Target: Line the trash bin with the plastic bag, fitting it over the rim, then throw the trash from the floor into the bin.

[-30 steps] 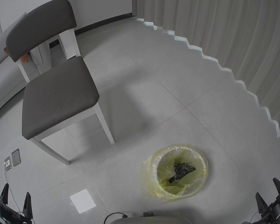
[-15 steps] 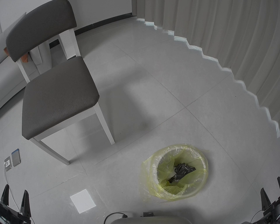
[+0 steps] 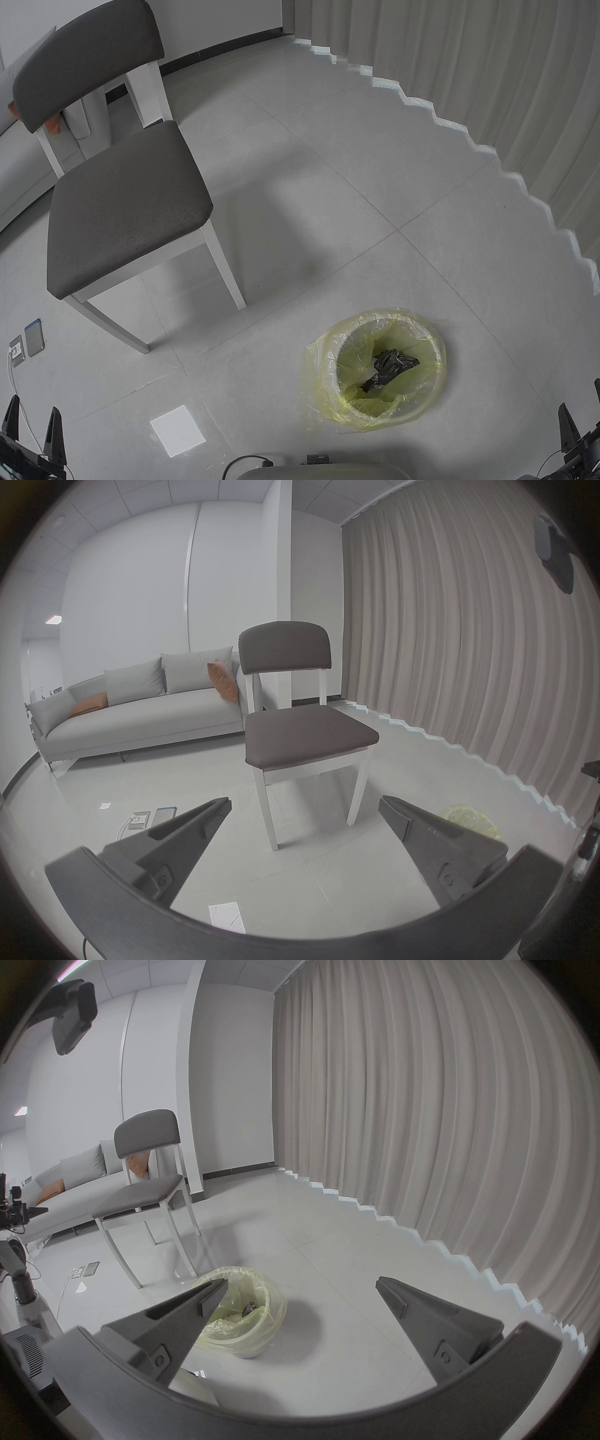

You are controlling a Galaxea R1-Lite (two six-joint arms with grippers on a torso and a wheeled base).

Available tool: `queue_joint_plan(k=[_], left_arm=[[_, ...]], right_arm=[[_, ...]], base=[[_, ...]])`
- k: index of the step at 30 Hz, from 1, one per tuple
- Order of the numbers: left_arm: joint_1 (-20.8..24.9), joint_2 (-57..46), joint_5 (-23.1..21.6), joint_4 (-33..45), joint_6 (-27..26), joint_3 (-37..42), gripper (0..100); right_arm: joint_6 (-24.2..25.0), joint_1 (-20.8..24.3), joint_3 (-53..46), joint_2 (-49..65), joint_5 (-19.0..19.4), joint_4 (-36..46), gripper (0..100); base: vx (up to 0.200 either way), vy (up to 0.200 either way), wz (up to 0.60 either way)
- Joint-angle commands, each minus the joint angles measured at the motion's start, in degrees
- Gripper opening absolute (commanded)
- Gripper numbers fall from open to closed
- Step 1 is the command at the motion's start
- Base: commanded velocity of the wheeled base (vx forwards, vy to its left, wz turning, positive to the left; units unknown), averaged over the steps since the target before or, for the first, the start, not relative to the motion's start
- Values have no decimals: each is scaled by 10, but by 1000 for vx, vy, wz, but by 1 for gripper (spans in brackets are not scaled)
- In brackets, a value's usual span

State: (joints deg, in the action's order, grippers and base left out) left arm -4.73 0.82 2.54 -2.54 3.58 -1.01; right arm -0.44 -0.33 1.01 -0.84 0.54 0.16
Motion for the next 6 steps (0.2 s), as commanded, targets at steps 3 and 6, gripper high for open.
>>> queue_joint_plan(k=[3, 6], left_arm=[[0, -8, 0, 0, 0, 8, 100], [0, -8, 1, 0, 0, 8, 100]], right_arm=[[2, 0, -9, 6, 0, 0, 100], [1, 0, -10, 6, 0, 0, 100]], base=[[0, 0, 0], [0, 0, 0]])
